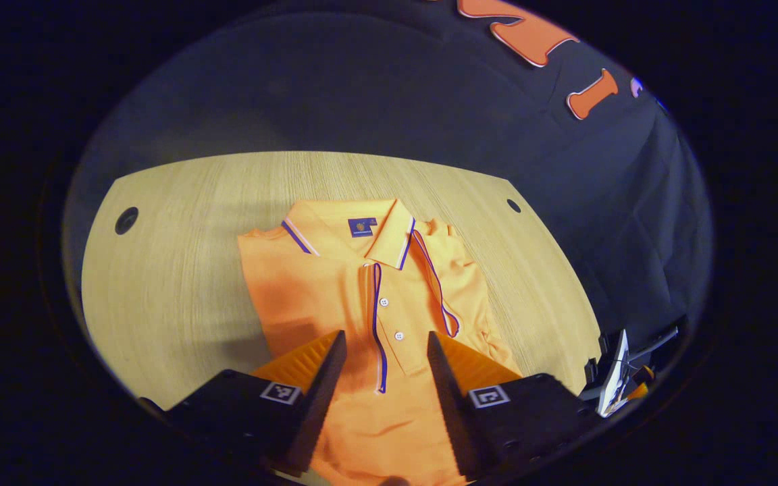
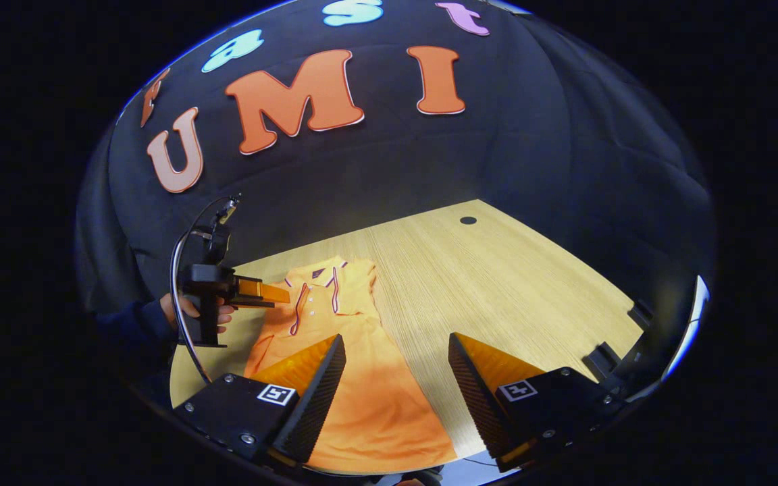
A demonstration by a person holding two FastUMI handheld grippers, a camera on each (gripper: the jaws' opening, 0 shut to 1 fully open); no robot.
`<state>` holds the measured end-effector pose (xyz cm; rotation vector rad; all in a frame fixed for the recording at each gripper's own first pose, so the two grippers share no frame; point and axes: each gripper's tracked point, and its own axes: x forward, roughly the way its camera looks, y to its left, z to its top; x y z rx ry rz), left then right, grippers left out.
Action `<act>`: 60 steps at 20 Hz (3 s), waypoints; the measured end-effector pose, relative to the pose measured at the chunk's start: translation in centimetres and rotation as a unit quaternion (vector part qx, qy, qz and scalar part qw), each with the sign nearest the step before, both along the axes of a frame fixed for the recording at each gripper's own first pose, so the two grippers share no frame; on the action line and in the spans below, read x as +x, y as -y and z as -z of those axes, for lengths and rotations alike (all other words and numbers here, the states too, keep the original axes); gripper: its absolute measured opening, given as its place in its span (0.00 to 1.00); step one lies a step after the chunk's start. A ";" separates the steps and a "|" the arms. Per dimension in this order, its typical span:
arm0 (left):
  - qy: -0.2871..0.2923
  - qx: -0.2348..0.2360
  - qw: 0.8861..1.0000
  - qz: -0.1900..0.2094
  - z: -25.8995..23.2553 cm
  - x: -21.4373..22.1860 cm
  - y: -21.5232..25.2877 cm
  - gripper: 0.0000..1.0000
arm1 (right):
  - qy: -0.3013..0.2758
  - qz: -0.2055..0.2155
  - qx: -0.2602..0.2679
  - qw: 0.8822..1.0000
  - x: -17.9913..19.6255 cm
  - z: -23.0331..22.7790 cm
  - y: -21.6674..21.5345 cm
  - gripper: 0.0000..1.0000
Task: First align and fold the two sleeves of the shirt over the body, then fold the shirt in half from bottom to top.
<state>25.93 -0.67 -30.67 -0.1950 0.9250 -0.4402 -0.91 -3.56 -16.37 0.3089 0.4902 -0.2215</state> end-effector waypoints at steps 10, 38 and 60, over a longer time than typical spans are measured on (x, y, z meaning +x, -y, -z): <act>0.094 0.032 0.991 -0.089 -6.2 -7.6 -4.6 0.96 | 0.010 -0.083 0.004 0.997 -1.0 1.3 -0.4 0.94; 0.043 0.157 0.977 -0.138 5.1 -33.3 -9.5 0.96 | -0.118 -0.235 -0.013 0.965 -7.6 16.1 -3.1 0.94; 0.143 0.142 0.972 -0.120 8.6 -34.0 -5.5 0.41 | -0.115 -0.205 -0.070 0.969 -9.6 20.3 -5.7 0.30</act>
